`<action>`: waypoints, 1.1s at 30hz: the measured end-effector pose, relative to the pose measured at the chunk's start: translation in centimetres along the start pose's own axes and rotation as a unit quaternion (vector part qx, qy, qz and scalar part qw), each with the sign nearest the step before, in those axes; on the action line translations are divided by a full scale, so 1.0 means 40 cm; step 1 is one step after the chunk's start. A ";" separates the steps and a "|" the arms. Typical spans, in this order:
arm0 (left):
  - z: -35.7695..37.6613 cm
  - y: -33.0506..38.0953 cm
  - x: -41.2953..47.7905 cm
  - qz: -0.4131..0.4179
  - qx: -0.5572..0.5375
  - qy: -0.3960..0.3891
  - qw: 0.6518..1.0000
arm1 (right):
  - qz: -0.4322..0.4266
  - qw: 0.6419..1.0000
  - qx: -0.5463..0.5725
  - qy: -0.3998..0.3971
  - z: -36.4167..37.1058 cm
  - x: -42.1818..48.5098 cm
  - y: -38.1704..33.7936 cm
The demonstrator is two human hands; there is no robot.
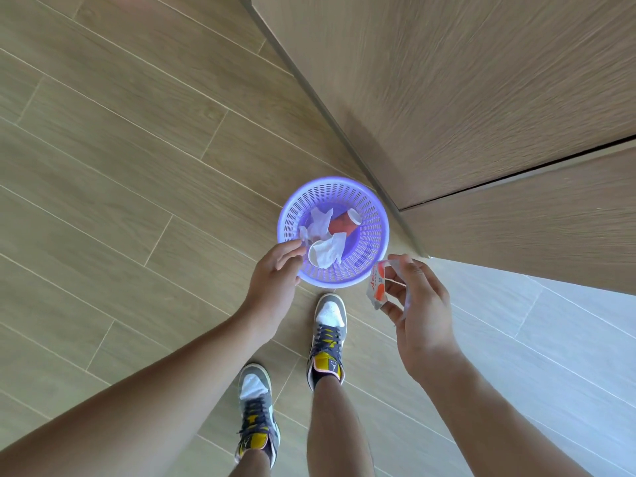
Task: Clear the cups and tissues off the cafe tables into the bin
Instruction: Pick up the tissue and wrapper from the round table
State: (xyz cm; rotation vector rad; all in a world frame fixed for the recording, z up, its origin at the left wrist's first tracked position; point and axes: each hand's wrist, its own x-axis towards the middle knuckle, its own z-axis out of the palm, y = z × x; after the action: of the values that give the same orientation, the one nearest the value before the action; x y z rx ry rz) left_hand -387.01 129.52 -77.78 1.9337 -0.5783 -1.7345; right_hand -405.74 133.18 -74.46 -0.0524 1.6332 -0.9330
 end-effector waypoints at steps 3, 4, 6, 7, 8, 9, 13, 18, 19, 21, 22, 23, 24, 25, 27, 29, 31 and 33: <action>-0.018 0.007 -0.015 0.004 -0.005 0.006 1.000 | 0.006 1.000 -0.016 -0.003 0.023 0.010 0.002; -0.025 0.009 -0.019 0.006 -0.006 0.009 1.000 | 0.009 1.000 -0.027 -0.003 0.033 0.019 0.002; -0.041 0.012 -0.025 0.007 -0.007 0.015 1.000 | 0.019 0.999 -0.048 -0.003 0.060 0.042 0.001; -0.050 0.012 -0.026 0.007 -0.008 0.018 1.000 | 0.023 0.998 -0.060 -0.008 0.079 0.055 -0.001; -0.059 0.014 -0.029 0.008 -0.012 0.022 1.000 | 0.024 0.997 -0.074 -0.016 0.096 0.070 -0.001; -0.067 0.015 -0.031 0.008 -0.018 0.025 1.000 | 0.029 0.996 -0.080 -0.026 0.116 0.081 -0.003; -0.096 0.024 -0.038 0.009 -0.036 0.033 0.999 | 0.051 0.995 -0.075 -0.051 0.176 0.122 -0.008; -0.131 0.032 -0.055 0.012 -0.056 0.045 0.997 | 0.056 0.995 -0.073 -0.043 0.199 0.110 -0.022; -0.137 0.033 -0.060 0.012 -0.060 0.046 0.997 | 0.054 0.994 -0.080 -0.042 0.200 0.099 -0.025; -0.147 0.037 -0.072 0.014 -0.065 0.047 0.997 | 0.048 0.994 -0.097 -0.035 0.196 0.079 -0.027; -0.153 0.040 -0.079 0.016 -0.067 0.048 0.996 | 0.042 0.994 -0.099 -0.030 0.194 0.065 -0.030; -0.158 0.044 -0.087 0.018 -0.068 0.049 0.996 | 0.035 0.994 -0.097 -0.024 0.191 0.051 -0.033; -0.163 0.049 -0.096 0.021 -0.070 0.050 0.996 | 0.029 0.995 -0.094 -0.018 0.187 0.036 -0.034; -0.167 0.055 -0.108 0.025 -0.072 0.051 0.996 | 0.020 0.996 -0.090 -0.015 0.183 0.017 -0.037; -0.176 0.069 -0.135 0.037 -0.077 0.051 0.995 | 0.001 0.997 -0.083 -0.011 0.177 -0.028 -0.043; -0.187 0.090 -0.172 0.051 -0.080 0.049 0.994 | -0.021 0.997 -0.076 -0.010 0.172 -0.083 -0.051; -0.199 0.115 -0.218 0.071 -0.083 0.045 0.993 | -0.046 0.997 -0.065 -0.011 0.169 -0.145 -0.064; -0.212 0.148 -0.280 0.092 -0.086 0.039 0.991 | -0.074 0.996 -0.056 -0.014 0.163 -0.218 -0.088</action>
State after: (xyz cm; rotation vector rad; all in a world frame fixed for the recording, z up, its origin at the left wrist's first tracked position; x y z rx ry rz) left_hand -379.78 132.10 -64.59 1.7620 -0.5416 -1.5344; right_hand -399.12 131.70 -65.23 -0.2647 1.6715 -0.9475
